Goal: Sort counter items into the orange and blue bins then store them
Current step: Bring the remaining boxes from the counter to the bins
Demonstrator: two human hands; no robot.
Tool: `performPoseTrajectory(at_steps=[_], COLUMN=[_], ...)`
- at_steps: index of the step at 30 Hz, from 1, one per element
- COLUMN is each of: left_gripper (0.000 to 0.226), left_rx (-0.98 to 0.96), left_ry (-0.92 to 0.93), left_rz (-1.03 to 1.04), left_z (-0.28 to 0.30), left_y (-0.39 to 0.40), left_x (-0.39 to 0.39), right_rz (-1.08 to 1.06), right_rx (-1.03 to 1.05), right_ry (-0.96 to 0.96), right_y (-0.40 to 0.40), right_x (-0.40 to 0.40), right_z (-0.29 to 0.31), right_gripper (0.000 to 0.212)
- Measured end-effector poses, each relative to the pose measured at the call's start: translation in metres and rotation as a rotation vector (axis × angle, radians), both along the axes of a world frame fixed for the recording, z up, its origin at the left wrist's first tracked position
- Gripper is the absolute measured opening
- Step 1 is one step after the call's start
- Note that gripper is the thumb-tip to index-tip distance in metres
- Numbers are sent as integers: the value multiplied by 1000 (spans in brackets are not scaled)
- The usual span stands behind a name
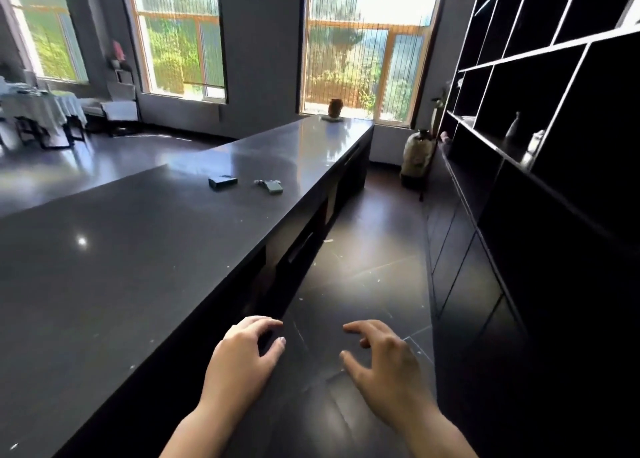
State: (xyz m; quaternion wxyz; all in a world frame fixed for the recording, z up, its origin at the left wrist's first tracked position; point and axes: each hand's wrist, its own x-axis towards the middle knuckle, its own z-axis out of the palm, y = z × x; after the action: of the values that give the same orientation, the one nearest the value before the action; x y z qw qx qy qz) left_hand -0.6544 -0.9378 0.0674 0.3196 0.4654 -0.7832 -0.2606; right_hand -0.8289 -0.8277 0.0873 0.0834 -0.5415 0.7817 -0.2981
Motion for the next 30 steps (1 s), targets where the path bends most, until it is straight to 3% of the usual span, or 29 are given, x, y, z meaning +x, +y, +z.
performPoseTrajectory(at_steps=[9,19,30], left_gripper=[23,20,20], left_rx=[-26,-81,16], left_ry=[-45,47,41], left_rz=[-32,164,339], left_z=[0,22,-20], left_y=[-122,-251,-419], left_x=[-117,-234,-247], right_rz=[-16,165,350], right_rx=[24,-33,42], right_ry=[-13,61,50], right_y=[-118,-284,-488], right_x=[-133,-262,-284], right_z=[-6,18,-15], right_gripper=[35,36,38])
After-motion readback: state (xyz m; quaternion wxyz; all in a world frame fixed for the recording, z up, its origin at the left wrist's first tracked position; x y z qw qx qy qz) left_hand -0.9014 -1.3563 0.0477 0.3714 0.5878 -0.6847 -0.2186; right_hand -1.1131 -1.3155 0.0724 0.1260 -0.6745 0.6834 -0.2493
